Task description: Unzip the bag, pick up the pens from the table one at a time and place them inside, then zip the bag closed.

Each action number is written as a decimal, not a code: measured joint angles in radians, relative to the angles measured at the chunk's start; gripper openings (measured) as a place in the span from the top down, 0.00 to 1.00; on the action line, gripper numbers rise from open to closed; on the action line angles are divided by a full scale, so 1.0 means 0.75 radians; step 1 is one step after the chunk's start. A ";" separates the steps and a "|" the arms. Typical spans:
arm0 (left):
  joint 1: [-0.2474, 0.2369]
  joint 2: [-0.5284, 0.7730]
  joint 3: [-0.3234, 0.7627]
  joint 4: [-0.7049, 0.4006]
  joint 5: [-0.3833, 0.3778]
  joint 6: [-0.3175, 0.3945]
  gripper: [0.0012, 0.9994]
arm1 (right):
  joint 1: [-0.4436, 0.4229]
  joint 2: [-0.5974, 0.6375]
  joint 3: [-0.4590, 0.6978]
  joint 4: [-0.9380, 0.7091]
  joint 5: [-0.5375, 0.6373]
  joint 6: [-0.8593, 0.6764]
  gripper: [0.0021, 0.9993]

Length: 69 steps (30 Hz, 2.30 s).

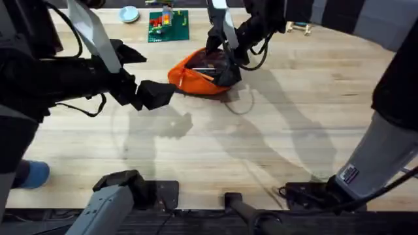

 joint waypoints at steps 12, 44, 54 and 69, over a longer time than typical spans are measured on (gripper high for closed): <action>0.000 0.000 0.000 0.000 0.000 0.000 0.01 | 0.000 0.000 0.000 0.002 0.000 0.002 0.00; 0.000 0.000 0.000 0.000 -0.066 0.000 0.01 | 0.002 -0.356 0.005 -0.028 0.168 0.698 0.00; 0.000 0.000 0.000 0.000 -0.066 0.000 0.01 | 0.002 -0.478 0.006 -0.040 0.169 1.001 0.00; 0.001 0.000 0.000 0.012 -0.063 0.016 0.01 | 0.002 -0.500 0.008 -0.301 0.169 1.365 0.00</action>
